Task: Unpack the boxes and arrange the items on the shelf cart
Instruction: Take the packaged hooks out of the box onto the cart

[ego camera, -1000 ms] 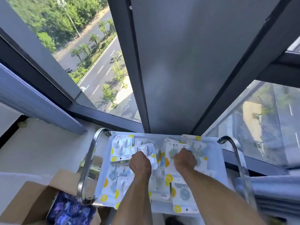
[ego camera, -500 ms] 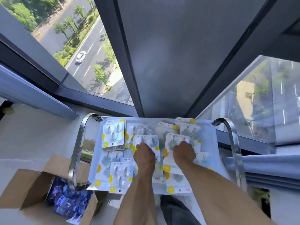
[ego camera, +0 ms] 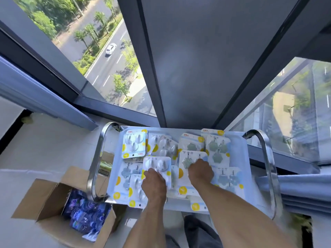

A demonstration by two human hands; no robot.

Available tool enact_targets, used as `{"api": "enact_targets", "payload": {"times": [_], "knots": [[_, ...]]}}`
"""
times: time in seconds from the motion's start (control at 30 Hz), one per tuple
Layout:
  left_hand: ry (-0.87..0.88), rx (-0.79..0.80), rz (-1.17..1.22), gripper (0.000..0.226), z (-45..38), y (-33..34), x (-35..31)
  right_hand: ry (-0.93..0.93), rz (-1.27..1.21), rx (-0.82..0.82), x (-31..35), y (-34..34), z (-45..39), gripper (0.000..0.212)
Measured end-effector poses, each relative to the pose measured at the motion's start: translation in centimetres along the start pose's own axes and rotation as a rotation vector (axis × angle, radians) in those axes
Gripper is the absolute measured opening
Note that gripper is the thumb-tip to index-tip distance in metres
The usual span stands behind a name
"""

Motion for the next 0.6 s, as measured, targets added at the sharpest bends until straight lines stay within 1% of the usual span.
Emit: {"api": "enact_targets", "payload": {"times": [0.17, 0.27, 0.37, 0.43, 0.5, 0.6], "knots": [[-0.188, -0.022, 0.008, 0.027, -2.8, -2.2, 9.4, -0.141, 0.031, 0.073, 6.4, 4.8, 4.2, 0.028], [-0.220, -0.014, 0.011, 0.026, -4.8, -2.6, 13.3, -0.180, 0.067, 0.122, 9.3, 8.3, 6.4, 0.027], [-0.184, 0.025, 0.013, 0.024, -7.0, -2.3, 14.8, -0.162, 0.087, 0.137, 11.3, 11.3, 7.6, 0.026], [-0.126, 0.067, 0.016, 0.024, -8.1, -1.3, 14.9, -0.135, 0.107, 0.133, 12.2, 12.8, 8.0, 0.027], [-0.056, 0.104, 0.020, 0.024, -9.1, -0.1, 14.4, -0.102, 0.119, 0.110, 12.6, 13.9, 8.2, 0.026], [0.030, 0.110, 0.037, 0.024, -10.3, 1.0, 13.9, -0.036, 0.104, 0.039, 13.1, 14.6, 8.0, 0.027]]}}
Point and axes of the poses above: each hand's wrist, its own z-axis away from the middle knuckle, its own y-axis out of the palm, x = y × z, the point moved 7 cm from there along -z, towards the middle knuckle, and after that the axes turned 4 degrees about -z, right-handed, at the moved point
